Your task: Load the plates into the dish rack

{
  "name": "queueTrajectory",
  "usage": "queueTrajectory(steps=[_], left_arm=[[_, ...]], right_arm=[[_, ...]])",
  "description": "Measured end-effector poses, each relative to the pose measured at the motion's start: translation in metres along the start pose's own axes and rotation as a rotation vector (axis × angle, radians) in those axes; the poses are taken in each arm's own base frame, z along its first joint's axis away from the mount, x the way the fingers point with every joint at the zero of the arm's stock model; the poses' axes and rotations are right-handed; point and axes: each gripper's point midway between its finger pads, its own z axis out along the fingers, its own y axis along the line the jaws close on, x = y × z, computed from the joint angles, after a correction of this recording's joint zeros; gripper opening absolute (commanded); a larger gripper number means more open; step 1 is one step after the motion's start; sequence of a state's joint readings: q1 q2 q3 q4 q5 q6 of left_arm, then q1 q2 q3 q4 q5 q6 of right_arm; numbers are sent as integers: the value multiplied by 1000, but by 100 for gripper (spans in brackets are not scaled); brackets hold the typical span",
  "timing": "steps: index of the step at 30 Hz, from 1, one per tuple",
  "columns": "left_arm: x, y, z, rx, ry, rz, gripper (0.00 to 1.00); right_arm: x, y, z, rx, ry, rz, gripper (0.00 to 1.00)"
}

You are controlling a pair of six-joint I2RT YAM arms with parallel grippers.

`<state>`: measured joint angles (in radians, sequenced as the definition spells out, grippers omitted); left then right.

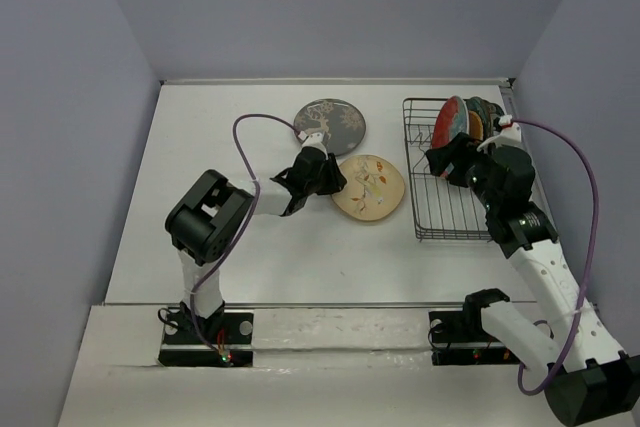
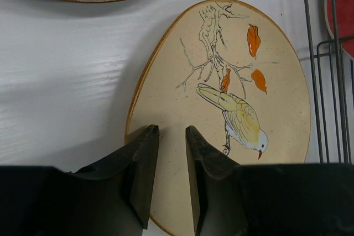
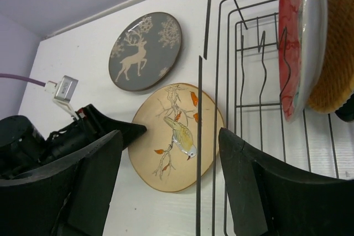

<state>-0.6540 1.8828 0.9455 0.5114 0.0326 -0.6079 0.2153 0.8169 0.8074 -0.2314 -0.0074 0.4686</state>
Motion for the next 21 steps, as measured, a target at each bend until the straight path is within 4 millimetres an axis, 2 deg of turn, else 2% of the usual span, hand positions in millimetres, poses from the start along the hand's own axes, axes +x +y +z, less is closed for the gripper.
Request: queueTrajectory(steps=[3, 5, 7, 8, 10, 13, 15, 19, 20, 21], left_arm=[[1, 0, 1, 5, 2, 5, 40], [1, 0, 2, 8, -1, 4, 46], [0, -1, 2, 12, -10, 4, 54], [-1, -1, 2, 17, -16, 3, 62], [-3, -2, -2, 27, -29, 3, 68], [-6, 1, -18, 22, -48, 8, 71], [-16, 1, -35, 17, -82, 11, 70], [-52, -8, -73, 29, -214, 10, 70], [-53, -6, -75, 22, -223, 10, 70], [-62, -9, -83, 30, -261, 7, 70]], right_arm=[[3, 6, 0, -32, 15, 11, 75], [5, 10, -1, -54, 26, 21, 75], [6, 13, -2, -68, 31, 26, 75], [6, 14, -2, -73, 32, 26, 75], [5, 15, -4, -81, 29, 25, 75], [3, 17, -5, -92, 22, 25, 74], [4, 18, -5, -96, 25, 25, 74], [4, 19, -5, -99, 26, 28, 74], [4, 19, -5, -100, 27, 28, 74], [4, 19, -6, -101, 28, 29, 74]])
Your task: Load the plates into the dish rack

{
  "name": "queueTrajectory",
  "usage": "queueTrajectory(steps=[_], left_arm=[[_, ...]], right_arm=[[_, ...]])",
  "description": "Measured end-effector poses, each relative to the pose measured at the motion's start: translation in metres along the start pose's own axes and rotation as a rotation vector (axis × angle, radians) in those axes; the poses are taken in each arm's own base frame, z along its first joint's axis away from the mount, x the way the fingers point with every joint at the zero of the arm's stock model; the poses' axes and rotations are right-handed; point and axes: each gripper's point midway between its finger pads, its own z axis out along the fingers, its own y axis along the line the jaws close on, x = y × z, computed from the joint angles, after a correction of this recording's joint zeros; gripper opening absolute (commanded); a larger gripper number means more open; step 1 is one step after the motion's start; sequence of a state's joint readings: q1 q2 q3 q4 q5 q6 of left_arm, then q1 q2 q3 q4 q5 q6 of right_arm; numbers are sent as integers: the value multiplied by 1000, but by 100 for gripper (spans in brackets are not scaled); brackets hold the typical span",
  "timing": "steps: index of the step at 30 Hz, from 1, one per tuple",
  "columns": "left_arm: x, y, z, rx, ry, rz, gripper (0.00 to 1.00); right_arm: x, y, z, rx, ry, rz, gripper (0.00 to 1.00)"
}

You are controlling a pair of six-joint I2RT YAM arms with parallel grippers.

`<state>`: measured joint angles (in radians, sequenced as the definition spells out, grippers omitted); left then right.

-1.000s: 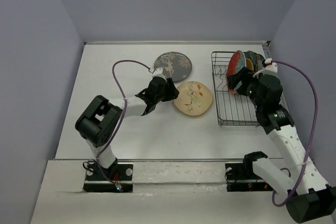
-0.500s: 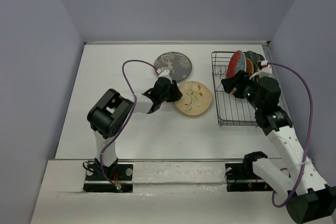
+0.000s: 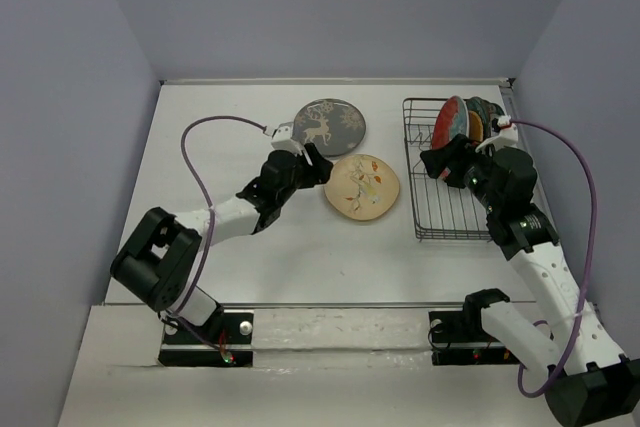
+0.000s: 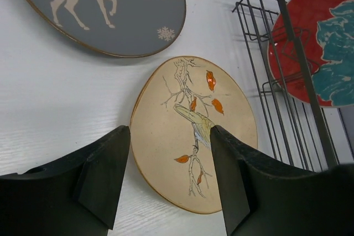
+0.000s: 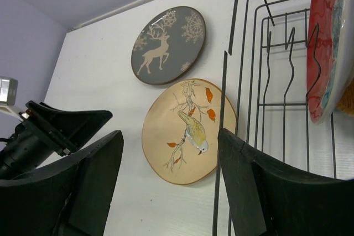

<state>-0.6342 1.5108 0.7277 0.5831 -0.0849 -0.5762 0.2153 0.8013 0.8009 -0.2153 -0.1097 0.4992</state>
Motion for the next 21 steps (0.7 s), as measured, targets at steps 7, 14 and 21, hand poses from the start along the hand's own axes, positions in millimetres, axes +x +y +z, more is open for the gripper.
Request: queueTrajectory(steps=[7, 14, 21], left_arm=[[42, 36, 15, -82, 101, 16, 68], [77, 44, 42, -80, 215, 34, 60], [84, 33, 71, -16, 225, -11, 6]], right_arm=[[8, -2, 2, -6, 18, 8, 74], [12, -2, 2, -12, 26, 8, 74], [23, -6, 6, -12, 57, 20, 74]])
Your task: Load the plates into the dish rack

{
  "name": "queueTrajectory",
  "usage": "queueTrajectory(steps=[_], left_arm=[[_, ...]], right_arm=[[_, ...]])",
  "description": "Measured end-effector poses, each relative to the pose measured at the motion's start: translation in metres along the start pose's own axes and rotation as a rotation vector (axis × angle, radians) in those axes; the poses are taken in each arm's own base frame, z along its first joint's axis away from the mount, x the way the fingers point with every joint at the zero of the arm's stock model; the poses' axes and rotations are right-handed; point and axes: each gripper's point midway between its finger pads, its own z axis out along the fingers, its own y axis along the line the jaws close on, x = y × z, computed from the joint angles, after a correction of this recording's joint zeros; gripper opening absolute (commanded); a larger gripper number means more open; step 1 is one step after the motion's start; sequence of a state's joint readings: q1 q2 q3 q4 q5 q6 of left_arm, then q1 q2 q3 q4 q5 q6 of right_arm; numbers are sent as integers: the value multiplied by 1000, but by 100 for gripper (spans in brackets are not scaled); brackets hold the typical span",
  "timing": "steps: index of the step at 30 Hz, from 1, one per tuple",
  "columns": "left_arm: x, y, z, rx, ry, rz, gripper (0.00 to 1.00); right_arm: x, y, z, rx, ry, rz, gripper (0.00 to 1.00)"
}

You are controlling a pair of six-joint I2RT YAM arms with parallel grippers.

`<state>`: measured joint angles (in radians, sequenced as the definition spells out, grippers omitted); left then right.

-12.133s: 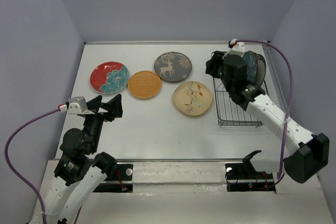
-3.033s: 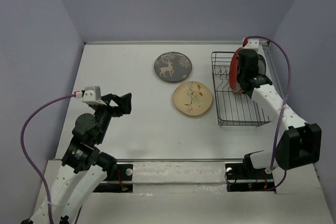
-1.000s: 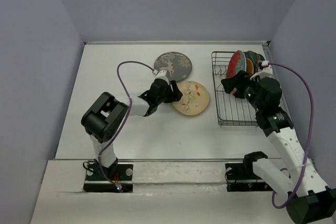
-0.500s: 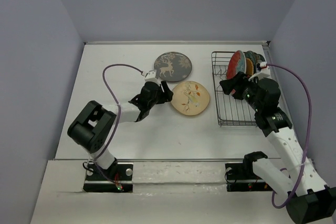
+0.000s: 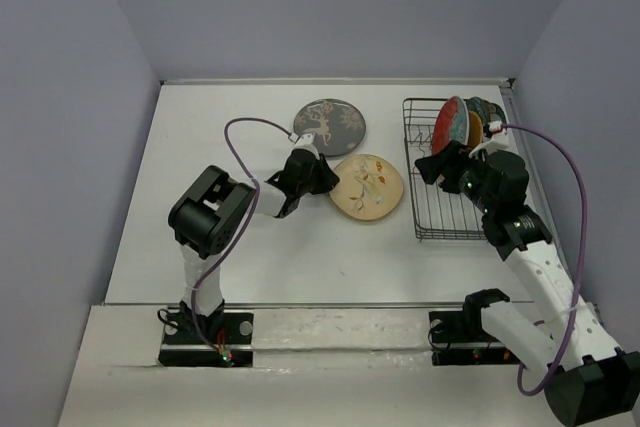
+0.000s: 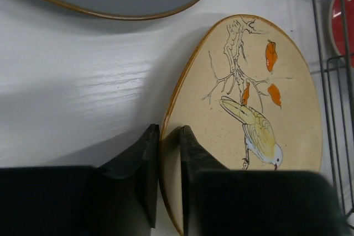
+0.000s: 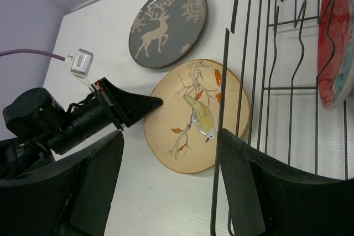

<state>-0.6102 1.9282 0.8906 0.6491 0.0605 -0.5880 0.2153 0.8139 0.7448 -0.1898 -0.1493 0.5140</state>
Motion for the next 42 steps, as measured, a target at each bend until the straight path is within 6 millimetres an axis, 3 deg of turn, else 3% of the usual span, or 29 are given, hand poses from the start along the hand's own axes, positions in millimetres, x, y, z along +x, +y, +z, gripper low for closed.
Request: queueTrajectory(steps=[4, 7, 14, 19, 29, 36, 42], left_arm=[[-14, -20, -4, 113, -43, -90, 5], [-12, -15, -22, 109, -58, -107, 5], [-9, 19, -103, 42, -97, -132, 5], [-21, 25, -146, 41, -158, -141, 5], [-79, 0, -214, 195, -355, -200, 5], [-73, -9, -220, 248, -315, -207, 5], [-65, -16, -221, 285, -268, -214, 5]], right_arm=[[3, 3, 0, -20, 13, 3, 74], [7, 10, 2, -61, 36, 2, 74], [42, 48, 13, -211, 188, -43, 78], [76, 74, 24, -277, 301, -101, 80], [127, 58, 56, -222, 449, -118, 83], [127, 83, 59, -359, 451, -93, 80], [124, 113, 57, -529, 452, -46, 66]])
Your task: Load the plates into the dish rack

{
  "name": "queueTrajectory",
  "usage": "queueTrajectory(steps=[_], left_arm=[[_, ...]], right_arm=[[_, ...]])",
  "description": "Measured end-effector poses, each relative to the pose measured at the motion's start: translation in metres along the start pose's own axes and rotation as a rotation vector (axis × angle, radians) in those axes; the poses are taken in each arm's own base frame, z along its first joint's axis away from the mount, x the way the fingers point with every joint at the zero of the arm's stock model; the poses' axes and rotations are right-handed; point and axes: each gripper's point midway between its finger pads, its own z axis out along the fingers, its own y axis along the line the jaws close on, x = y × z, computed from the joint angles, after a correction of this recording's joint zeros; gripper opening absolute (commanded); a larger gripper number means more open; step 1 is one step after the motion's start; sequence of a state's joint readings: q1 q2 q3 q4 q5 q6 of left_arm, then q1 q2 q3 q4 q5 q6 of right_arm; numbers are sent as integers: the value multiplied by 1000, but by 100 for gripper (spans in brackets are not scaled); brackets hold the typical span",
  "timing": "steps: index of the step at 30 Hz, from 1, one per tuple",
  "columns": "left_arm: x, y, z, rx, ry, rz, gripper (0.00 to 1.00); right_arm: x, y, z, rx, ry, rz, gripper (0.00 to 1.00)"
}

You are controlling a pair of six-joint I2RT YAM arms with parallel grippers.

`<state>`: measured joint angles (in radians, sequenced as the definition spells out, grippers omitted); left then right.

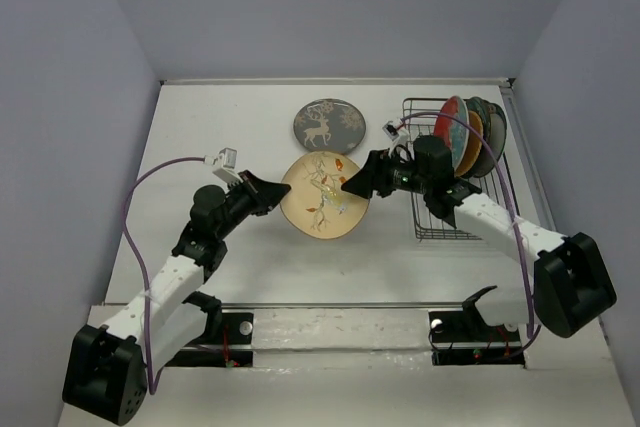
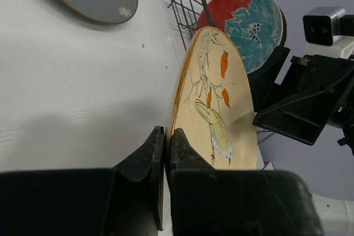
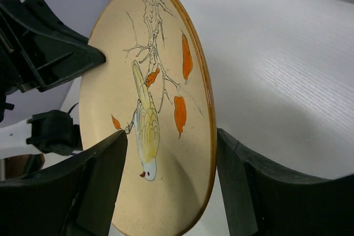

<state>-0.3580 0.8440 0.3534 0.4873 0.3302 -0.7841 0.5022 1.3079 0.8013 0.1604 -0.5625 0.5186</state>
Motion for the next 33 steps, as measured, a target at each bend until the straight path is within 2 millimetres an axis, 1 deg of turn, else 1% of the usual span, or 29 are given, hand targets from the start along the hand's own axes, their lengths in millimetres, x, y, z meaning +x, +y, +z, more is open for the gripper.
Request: queueTrajectory(steps=[1, 3, 4, 6, 7, 9, 10, 12, 13, 15, 16, 17, 19, 21, 22, 24, 26, 27, 28, 31, 33], left_arm=[[1, -1, 0, 6, 5, -3, 5], [2, -4, -1, 18, 13, -9, 8], [2, -6, -2, 27, 16, -9, 10], [2, -9, -4, 39, 19, -2, 15], [0, -12, -5, 46, 17, -3, 27], [-6, -15, -6, 52, 3, 8, 44], [-9, -18, -6, 58, 2, 7, 61], [-16, -33, -7, 98, -3, 16, 75], [-22, -40, -8, 112, -11, 35, 86], [-41, -61, -12, 149, -51, 86, 93], [-49, -69, -15, 149, -67, 117, 96], [-62, -79, -20, 153, -100, 157, 99], [-79, -90, -30, 135, -148, 227, 99], [-93, -98, -40, 115, -191, 292, 99], [-99, -99, -44, 96, -211, 324, 99], [-107, -94, -54, 44, -249, 380, 99], [-105, -76, -63, -29, -268, 421, 99], [-102, -70, -66, -47, -264, 428, 99], [-96, -61, -68, -73, -251, 438, 99], [-86, -46, -66, -113, -207, 448, 99], [-82, -40, -63, -128, -183, 453, 99]], right_arm=[[1, 2, 2, -15, 6, 11, 64], [4, 6, 5, -52, 19, 23, 52], [7, 7, 5, -67, 27, 29, 33], [9, 9, 5, -74, 33, 39, 10], [8, 10, 3, -87, 35, 43, 7], [4, 14, 0, -105, 30, 69, 7], [2, 18, -2, -117, 24, 55, 7], [-1, 24, -6, -126, 14, 36, 7], [0, 26, -9, -120, 14, 25, 7], [1, 26, -13, -93, 15, 19, 7], [0, 24, -15, -63, 17, 14, 7], [-2, 23, -16, -38, 11, 7, 7], [-13, 16, -21, 38, -11, -10, 7], [-39, 5, -32, 152, -69, -37, 7], [-46, 3, -35, 178, -87, -45, 7], [-82, -12, -53, 336, -174, -94, 7], [-119, -23, -75, 493, -275, -155, 7], [-140, -31, -91, 600, -335, -198, 7], [-155, -36, -106, 688, -381, -231, 7], [-184, -47, -140, 874, -451, -303, 7], [-205, -59, -164, 1046, -483, -358, 7]])
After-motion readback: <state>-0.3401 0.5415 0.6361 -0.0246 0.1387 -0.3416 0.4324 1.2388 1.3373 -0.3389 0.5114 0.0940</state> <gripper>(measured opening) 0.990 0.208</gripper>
